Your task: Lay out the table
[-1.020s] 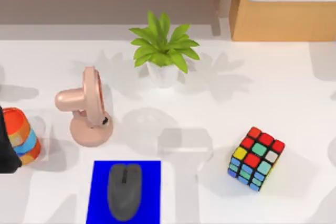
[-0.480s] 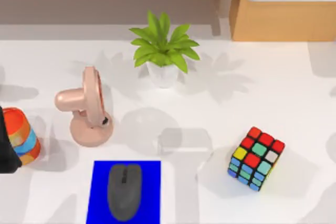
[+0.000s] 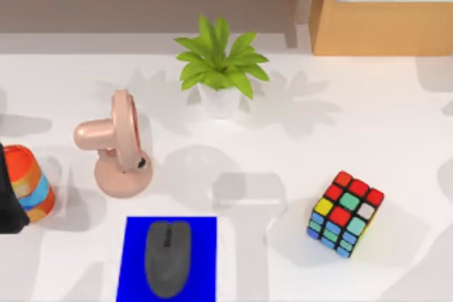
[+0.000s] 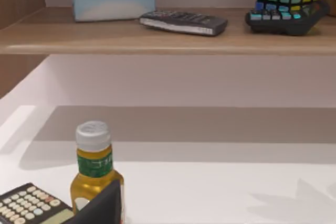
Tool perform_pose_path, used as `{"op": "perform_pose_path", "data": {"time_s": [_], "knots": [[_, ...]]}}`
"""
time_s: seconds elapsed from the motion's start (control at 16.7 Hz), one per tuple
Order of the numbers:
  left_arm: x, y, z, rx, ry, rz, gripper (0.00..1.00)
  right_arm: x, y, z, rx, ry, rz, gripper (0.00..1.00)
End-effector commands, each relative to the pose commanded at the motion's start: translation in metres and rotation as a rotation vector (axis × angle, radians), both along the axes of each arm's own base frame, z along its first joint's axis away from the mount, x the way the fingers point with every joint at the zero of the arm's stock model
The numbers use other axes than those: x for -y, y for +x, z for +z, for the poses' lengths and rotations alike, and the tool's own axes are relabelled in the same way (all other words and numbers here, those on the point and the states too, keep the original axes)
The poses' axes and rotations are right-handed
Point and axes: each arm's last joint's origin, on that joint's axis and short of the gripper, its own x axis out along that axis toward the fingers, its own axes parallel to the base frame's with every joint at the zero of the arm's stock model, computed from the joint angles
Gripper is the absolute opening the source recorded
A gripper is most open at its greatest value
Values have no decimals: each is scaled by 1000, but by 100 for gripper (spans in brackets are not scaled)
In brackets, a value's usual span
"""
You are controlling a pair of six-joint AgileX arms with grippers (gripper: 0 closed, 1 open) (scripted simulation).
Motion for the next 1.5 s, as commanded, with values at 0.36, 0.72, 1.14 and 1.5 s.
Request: {"op": "perform_pose_path", "data": {"time_s": [0.36, 0.72, 1.14, 1.5], "knots": [[0, 0, 0, 0, 0, 0, 100, 0, 0, 0, 0, 0, 0, 38], [0, 0, 0, 0, 0, 0, 100, 0, 0, 0, 0, 0, 0, 83], [0, 0, 0, 0, 0, 0, 100, 0, 0, 0, 0, 0, 0, 100], [0, 0, 0, 0, 0, 0, 100, 0, -3, 2, 5, 3, 0, 100]]}}
